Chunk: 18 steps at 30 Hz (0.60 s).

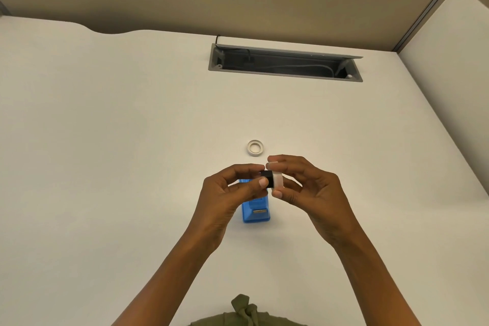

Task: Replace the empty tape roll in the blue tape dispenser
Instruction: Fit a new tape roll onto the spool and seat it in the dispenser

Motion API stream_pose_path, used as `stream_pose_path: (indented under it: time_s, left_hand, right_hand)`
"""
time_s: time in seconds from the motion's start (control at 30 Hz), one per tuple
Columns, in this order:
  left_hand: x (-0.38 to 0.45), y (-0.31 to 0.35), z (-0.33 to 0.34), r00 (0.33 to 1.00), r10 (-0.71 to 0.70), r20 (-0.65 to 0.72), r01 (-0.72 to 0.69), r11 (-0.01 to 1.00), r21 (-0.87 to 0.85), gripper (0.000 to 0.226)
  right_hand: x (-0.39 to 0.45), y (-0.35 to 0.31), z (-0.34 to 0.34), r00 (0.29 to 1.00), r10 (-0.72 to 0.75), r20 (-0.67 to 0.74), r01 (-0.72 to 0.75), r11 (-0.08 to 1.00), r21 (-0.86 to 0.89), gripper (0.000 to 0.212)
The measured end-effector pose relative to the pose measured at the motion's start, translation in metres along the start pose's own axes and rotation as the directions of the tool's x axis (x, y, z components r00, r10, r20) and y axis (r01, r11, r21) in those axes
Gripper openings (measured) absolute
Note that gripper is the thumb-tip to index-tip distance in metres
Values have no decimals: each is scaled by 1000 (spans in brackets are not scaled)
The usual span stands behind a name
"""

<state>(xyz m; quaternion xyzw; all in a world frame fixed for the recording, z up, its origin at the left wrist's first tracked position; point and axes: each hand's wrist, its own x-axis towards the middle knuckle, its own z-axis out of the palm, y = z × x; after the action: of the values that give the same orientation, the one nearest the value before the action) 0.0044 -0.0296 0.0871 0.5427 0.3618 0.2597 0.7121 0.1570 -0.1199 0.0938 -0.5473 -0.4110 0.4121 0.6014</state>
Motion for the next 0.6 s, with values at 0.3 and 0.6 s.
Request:
stream_pose_path:
  time_s: [0.3, 0.6]
  left_hand:
    - [0, -2, 4, 999, -11, -36, 11, 1000, 12, 35]
    - [-1, -4, -3, 1000, -9, 8, 9, 999, 44, 36]
  right_hand:
    - [-1, -1, 5, 999, 43, -3, -42, 998, 50, 61]
    - [-2, 5, 5, 998, 44, -33, -44, 999, 8, 48]
